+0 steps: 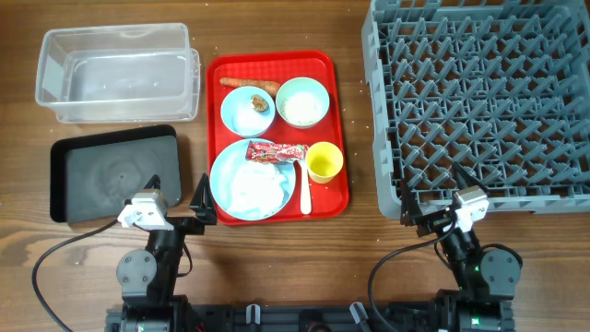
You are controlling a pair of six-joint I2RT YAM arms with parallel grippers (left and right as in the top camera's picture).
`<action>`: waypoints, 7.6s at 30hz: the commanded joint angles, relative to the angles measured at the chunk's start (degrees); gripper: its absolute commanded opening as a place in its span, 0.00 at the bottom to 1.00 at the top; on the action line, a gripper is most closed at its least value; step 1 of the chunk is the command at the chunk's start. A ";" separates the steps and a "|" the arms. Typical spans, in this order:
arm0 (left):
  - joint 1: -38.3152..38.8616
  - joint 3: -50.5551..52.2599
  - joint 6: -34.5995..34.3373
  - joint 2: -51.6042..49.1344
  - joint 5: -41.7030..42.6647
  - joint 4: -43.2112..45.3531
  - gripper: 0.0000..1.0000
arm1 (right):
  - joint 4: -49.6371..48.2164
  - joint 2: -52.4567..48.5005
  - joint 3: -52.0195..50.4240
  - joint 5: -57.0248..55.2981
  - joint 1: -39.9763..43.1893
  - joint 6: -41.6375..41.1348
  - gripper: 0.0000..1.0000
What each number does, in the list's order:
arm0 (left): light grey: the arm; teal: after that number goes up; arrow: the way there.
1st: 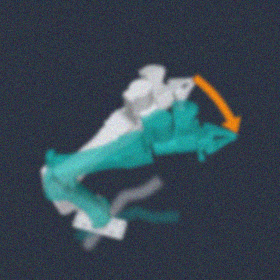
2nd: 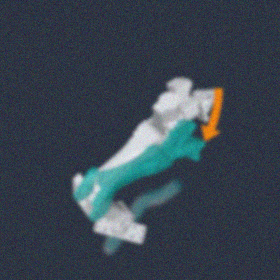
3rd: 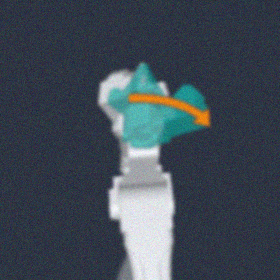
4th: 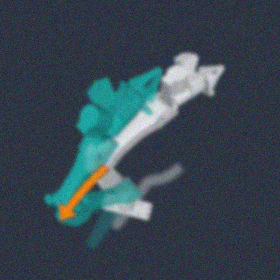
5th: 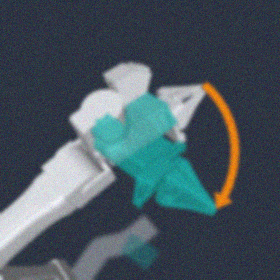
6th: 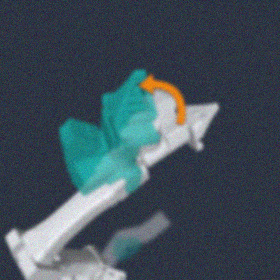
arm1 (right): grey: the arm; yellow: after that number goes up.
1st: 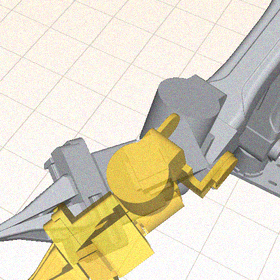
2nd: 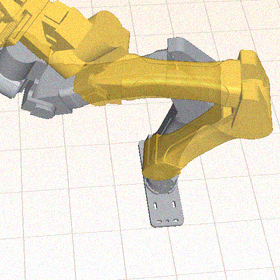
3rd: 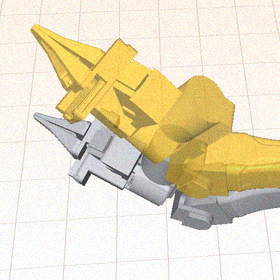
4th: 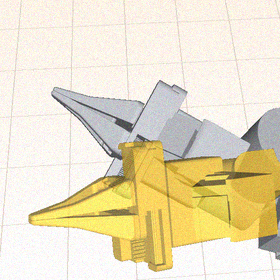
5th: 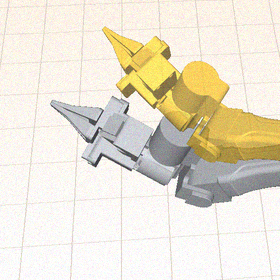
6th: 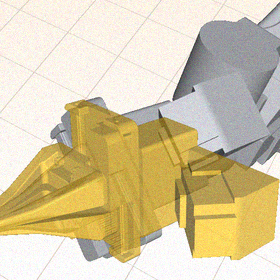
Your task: Sort waste into correct bins and load items into the dishwasher rack
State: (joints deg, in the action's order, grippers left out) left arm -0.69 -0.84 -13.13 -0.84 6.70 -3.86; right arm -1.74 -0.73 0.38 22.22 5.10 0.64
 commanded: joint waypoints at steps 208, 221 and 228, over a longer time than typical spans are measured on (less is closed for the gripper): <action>-50.29 -55.58 12.17 -92.76 82.64 -38.60 0.04 | 41.88 -77.11 64.76 13.18 -0.22 -2.34 0.84; -50.97 -55.58 17.46 -100.10 79.19 -36.11 0.04 | 41.86 -77.11 64.76 13.18 -0.22 -2.23 0.84; -50.93 -55.58 16.61 -100.10 83.69 -36.52 0.04 | 41.83 -77.11 64.76 13.16 -0.22 -2.27 0.84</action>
State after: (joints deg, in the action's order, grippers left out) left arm -51.33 -56.58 3.79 -100.88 85.89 -39.57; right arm 40.10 -77.69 64.27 35.94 5.13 -1.65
